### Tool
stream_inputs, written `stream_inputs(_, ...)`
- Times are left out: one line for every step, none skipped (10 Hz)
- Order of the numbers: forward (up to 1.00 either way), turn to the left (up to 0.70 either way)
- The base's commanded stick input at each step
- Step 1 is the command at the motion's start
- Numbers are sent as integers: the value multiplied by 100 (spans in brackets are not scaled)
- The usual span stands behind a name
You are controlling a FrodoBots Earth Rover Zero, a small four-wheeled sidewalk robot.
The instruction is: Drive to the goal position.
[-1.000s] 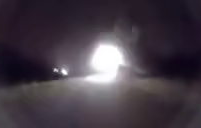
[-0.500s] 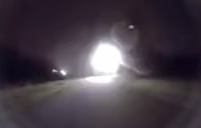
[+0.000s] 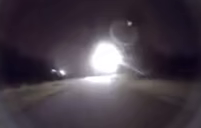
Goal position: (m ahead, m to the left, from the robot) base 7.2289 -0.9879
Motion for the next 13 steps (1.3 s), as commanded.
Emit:
stream_inputs(100, 13)
stream_inputs(100, 13)
stream_inputs(100, 8)
stream_inputs(100, 5)
stream_inputs(100, 5)
stream_inputs(100, 5)
stream_inputs(100, 5)
stream_inputs(100, 5)
stream_inputs(100, 5)
stream_inputs(100, 5)
stream_inputs(100, 5)
stream_inputs(100, 5)
stream_inputs(100, 5)
